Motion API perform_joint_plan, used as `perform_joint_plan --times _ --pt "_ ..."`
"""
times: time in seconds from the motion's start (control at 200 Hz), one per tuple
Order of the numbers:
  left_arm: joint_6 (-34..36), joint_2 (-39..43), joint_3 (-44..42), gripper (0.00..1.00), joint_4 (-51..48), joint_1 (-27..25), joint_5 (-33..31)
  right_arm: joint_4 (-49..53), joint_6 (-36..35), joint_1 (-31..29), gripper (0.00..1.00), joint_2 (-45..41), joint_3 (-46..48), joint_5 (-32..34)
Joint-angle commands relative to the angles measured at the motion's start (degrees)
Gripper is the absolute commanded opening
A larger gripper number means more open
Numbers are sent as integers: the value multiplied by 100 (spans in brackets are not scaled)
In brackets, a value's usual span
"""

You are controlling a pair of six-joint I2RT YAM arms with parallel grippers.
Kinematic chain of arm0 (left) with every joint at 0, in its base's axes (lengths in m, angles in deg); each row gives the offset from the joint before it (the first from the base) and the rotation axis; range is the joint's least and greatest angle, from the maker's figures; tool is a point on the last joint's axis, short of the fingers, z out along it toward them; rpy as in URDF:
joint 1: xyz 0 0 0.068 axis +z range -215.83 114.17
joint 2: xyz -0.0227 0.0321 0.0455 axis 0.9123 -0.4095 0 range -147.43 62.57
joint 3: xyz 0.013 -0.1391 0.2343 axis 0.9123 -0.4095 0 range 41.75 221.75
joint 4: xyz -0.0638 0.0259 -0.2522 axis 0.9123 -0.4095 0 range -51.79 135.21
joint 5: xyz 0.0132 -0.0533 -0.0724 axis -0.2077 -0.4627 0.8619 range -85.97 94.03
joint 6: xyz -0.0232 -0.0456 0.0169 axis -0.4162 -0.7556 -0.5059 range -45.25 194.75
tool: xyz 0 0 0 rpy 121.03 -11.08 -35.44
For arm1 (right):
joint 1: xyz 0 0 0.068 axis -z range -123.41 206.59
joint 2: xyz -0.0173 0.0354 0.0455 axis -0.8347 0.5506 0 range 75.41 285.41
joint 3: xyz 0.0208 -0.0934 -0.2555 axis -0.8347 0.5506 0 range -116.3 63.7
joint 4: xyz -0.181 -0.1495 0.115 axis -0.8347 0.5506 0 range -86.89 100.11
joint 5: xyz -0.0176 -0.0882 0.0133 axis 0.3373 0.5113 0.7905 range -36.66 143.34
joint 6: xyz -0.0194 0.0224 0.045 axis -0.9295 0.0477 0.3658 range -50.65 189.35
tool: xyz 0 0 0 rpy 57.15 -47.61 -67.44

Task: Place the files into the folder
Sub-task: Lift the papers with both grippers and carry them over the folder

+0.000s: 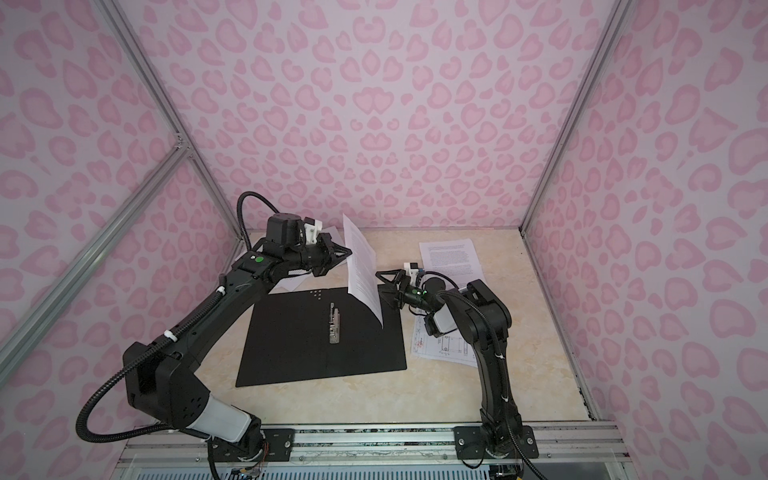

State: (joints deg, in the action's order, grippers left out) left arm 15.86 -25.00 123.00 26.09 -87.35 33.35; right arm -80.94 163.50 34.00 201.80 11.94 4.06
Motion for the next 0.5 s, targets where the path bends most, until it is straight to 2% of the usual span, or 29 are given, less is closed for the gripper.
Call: perform_joint_plan --times 0.0,0.19,0.39,0.495 --pt "-228 231 -242 3 443 97 33 -533 233 -68 97 -41 -105 112" --pt "-291 394 -788 3 670 344 162 -533 350 -97 97 -281 -209 113" --pt "22 466 -1040 3 392 562 264 -528 389 -98 86 -431 -169 60" --pt "290 426 -1063 3 168 709 512 -533 368 -134 79 -415 -189 -39"
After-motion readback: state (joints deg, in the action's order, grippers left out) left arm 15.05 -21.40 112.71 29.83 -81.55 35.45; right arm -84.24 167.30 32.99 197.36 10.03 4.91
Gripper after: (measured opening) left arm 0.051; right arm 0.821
